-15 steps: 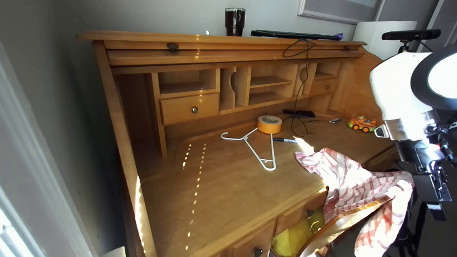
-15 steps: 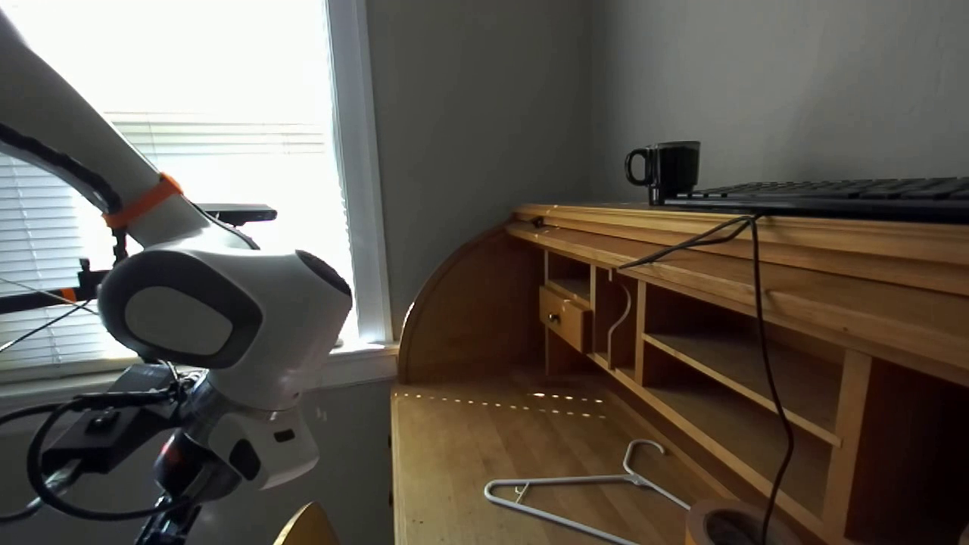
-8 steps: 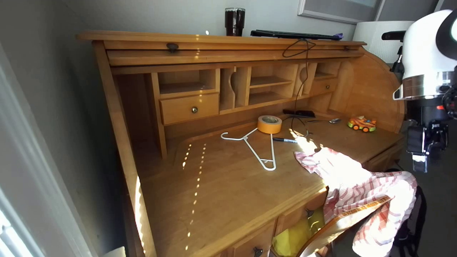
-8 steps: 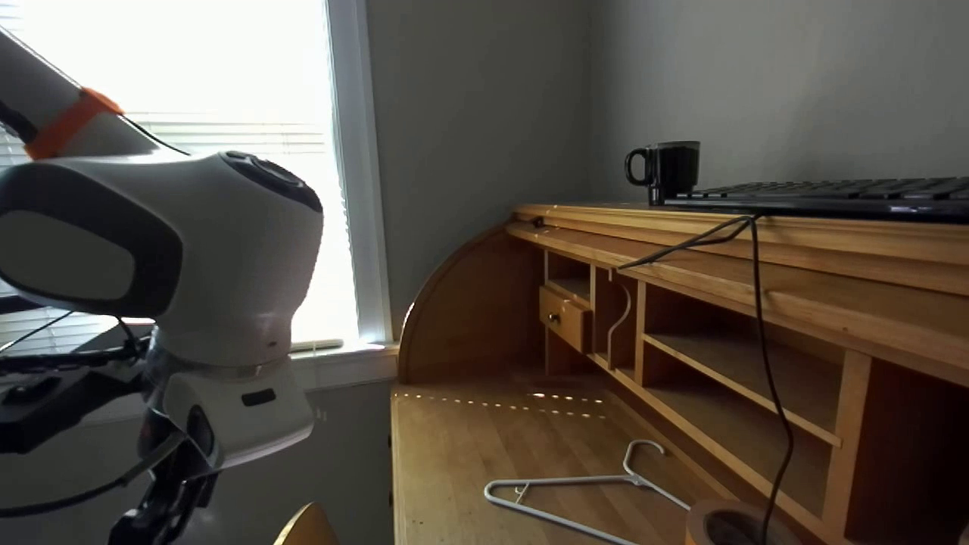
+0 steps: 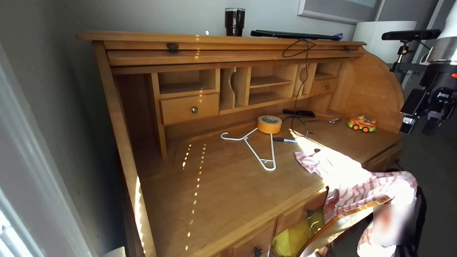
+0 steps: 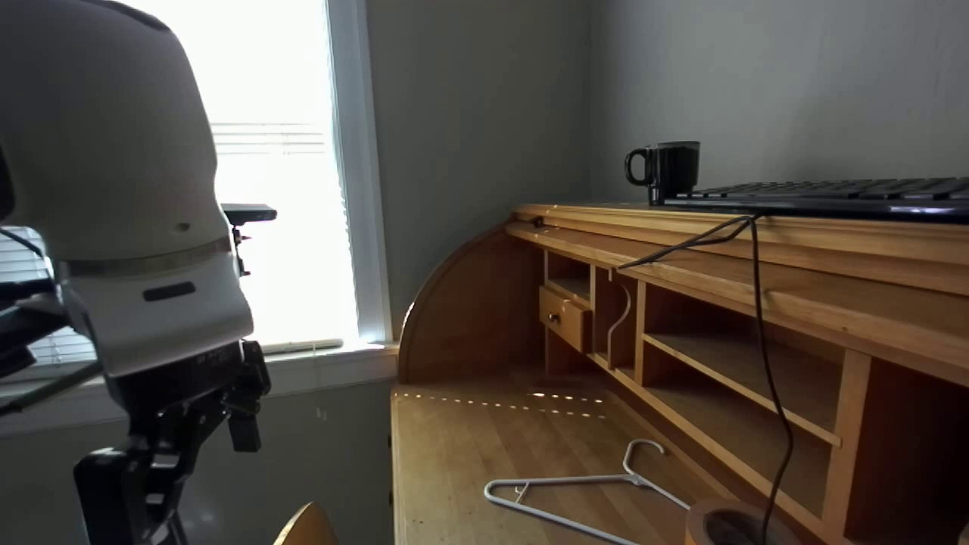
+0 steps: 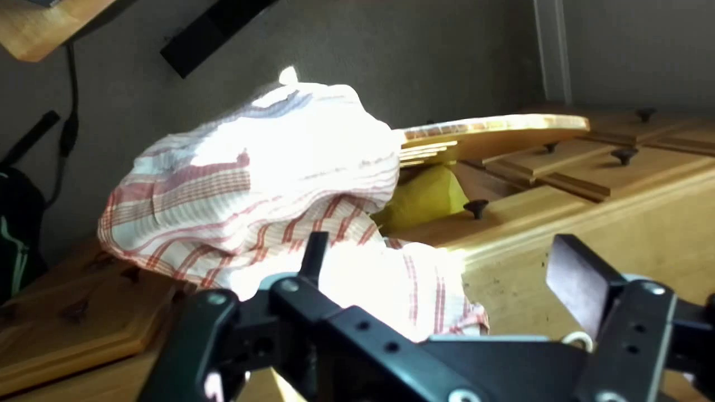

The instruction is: Put the towel on the back rest of the chair.

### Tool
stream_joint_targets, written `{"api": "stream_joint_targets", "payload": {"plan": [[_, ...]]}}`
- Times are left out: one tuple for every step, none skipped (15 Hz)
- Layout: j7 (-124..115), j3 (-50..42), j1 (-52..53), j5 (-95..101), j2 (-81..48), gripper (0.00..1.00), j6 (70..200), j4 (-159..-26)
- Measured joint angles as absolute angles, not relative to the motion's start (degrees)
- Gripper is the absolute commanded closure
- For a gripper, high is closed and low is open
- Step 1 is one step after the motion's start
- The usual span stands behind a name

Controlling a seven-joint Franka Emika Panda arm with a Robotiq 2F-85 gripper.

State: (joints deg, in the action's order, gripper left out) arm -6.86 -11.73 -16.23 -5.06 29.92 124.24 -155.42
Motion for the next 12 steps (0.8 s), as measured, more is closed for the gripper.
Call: {"api": "stream_joint_targets", "payload": {"plan": [[-7.57,-11.69,-16.41,-5.08,31.35,0.0,125.67,-155.98],[-8.15,-11.63,-16.53,-5.09,32.65,0.0,126.89,-156.53],[-8.66,-11.61,-16.57,-5.13,33.83,0.0,127.91,-156.98],[-9.02,-11.6,-16.58,-5.19,34.81,0.0,129.02,-157.22],[-9.24,-11.6,-16.58,-5.21,35.49,0.0,130.07,-157.08],[-9.39,-11.58,-16.58,-5.22,36.01,0.0,131.03,-156.76],[-9.5,-11.47,-16.59,-5.22,36.54,0.0,131.94,-156.81],[-9.72,-11.29,-16.59,-5.22,37.14,0.0,133.02,-157.27],[-9.87,-11.13,-16.58,-5.22,37.51,0.0,133.86,-157.34],[-10.08,-10.95,-16.58,-5.24,37.76,0.0,134.69,-157.07],[-10.29,-10.81,-16.57,-5.35,37.88,0.0,135.73,-156.79],[-10.47,-10.67,-16.57,-5.37,38.07,0.0,136.2,-156.85]]}}
